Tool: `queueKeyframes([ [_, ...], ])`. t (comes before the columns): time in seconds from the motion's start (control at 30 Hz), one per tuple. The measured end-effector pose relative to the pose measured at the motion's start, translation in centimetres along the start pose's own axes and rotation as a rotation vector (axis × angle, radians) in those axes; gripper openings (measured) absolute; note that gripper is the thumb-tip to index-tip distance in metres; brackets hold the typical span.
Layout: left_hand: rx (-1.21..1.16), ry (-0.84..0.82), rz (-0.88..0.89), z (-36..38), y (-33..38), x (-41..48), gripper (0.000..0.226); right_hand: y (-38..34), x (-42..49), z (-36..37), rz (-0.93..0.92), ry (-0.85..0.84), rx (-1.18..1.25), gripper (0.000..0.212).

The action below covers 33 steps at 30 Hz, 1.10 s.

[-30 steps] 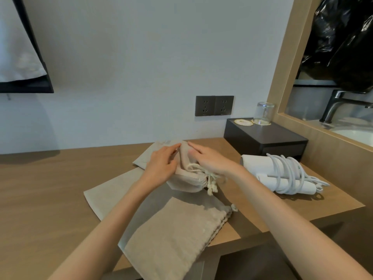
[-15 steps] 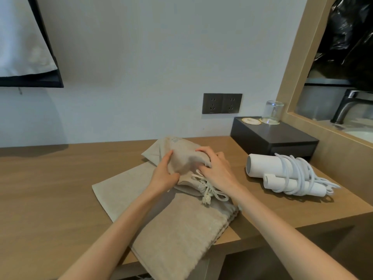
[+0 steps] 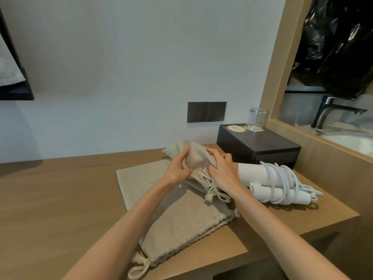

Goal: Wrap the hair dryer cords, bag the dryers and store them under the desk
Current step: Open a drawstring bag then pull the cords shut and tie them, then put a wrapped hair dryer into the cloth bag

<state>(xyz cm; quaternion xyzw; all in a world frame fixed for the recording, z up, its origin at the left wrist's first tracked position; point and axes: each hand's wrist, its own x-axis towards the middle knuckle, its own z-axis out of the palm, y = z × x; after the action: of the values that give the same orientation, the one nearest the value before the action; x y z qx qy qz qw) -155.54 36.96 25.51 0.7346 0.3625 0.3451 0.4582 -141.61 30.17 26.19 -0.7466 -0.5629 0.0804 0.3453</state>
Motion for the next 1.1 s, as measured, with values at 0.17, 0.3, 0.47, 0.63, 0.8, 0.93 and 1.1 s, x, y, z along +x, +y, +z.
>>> queueKeyframes([
  [0.17,-0.079,-0.065,0.063,0.3,-1.4,0.4,0.076,-0.5,0.2,-0.6,-0.003,-0.123,-0.185,0.061],
  [0.3,-0.176,-0.031,-0.051,-1.2,-3.4,-0.3,0.059,-2.2,-1.1,-1.4,-0.086,0.013,-0.553,0.063],
  [0.47,0.798,0.033,-0.065,-2.9,-6.0,-1.4,0.048,-4.1,0.1,0.6,-0.234,-0.054,-0.656,0.061],
  [0.63,0.991,-0.023,-0.133,-2.2,-5.8,-2.2,0.047,-3.9,1.0,2.7,-0.217,-0.116,-0.836,0.060],
  [0.8,1.011,-0.035,-0.132,-2.6,-6.2,-2.5,0.047,-2.6,2.3,2.6,-0.204,-0.070,-0.887,0.056],
  [0.93,1.005,-0.049,-0.158,-3.1,-6.0,-3.0,0.048,-2.3,3.9,3.0,-0.141,-0.042,-0.907,0.056],
  [1.1,1.018,-0.028,-0.188,-5.3,-6.5,-4.3,0.047,-1.5,4.7,3.1,-0.172,-0.004,-0.903,0.053],
])
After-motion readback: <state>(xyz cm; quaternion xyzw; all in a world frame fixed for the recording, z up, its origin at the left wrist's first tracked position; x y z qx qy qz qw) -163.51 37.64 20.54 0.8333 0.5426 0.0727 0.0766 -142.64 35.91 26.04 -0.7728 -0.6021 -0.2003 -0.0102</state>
